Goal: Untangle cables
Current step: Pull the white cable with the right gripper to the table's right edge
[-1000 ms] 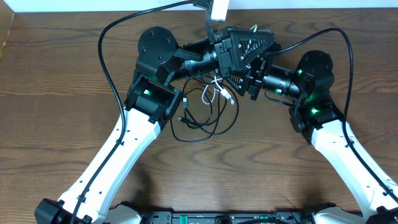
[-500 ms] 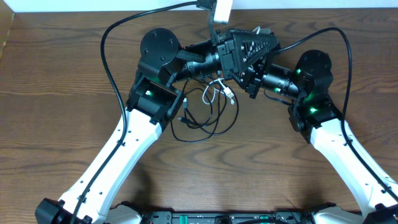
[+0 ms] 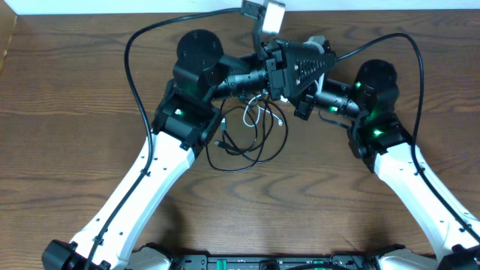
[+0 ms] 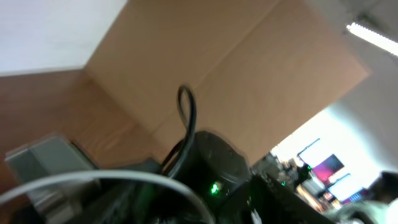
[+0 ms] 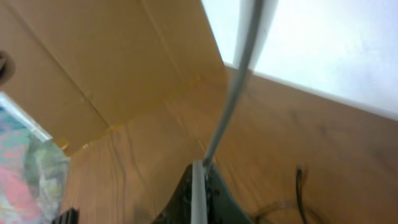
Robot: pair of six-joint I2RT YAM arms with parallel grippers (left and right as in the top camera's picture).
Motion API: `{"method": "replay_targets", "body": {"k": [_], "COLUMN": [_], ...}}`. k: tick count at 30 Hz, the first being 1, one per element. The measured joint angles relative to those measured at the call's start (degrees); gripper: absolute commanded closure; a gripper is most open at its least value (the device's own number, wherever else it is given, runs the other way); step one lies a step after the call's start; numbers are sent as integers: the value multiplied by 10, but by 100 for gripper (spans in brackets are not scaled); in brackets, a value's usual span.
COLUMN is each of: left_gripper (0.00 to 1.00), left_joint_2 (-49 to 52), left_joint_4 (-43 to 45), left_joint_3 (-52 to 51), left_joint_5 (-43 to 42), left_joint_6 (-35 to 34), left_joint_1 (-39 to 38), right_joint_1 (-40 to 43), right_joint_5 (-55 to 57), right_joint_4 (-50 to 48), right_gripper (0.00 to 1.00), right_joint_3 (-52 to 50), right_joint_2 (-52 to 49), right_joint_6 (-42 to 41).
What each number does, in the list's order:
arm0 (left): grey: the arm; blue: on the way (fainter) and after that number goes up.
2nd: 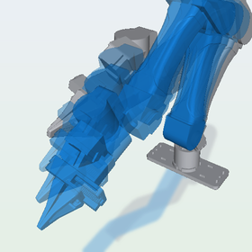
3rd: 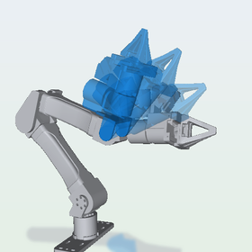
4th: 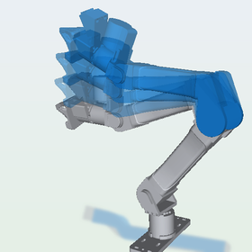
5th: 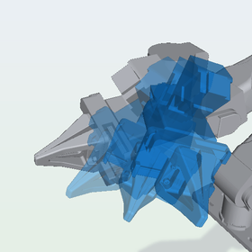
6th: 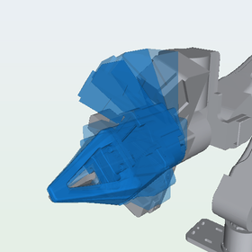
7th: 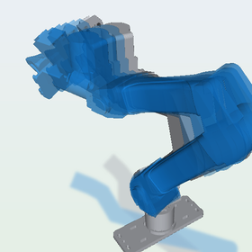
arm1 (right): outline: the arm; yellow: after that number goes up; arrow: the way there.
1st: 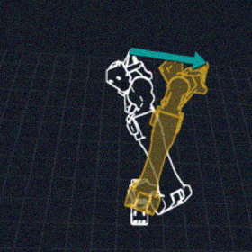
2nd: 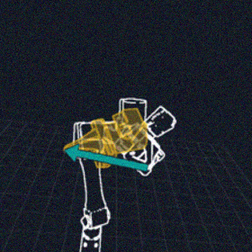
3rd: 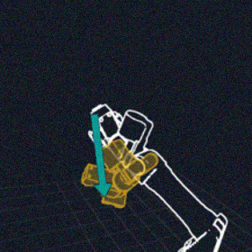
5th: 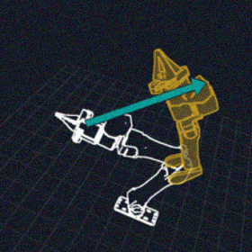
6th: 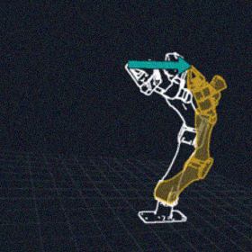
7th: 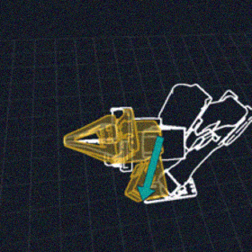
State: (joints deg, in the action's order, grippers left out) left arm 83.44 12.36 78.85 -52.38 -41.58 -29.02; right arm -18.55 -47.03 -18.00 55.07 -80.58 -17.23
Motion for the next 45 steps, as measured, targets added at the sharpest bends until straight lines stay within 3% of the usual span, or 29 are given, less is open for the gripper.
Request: {"method": "replay_targets", "body": {"k": [7,11,17,23,28,37,45], "left_gripper": [31,28,26,26,26,26,26], "left_joint_2": [-1,-1,-1,-1,-1,-1,-1], "left_joint_4": [-167,-298,-466,-598,-633,-645,-656], "left_joint_3": [0,-1,-1,-2,-2,-2,-4], "left_joint_5": [32,80,249,430,473,493,494], "left_joint_6": [119,180,236,253,254,256,256], "left_joint_1": [84,126,136,136,136,136,136], "right_joint_1": [9,21,37,41,49,99,121], "right_joint_5": [121,184,224,309,356,383,429], "right_joint_4": [188,212,238,397,475,445,410], "right_gripper": [99,99,99,99,99,99,99], "right_joint_3": [2,2,7,103,207,383,410], "right_joint_2": [-3,-3,5,35,40,43,52], "right_joint_6": [33,66,89,124,137,141,141]}}
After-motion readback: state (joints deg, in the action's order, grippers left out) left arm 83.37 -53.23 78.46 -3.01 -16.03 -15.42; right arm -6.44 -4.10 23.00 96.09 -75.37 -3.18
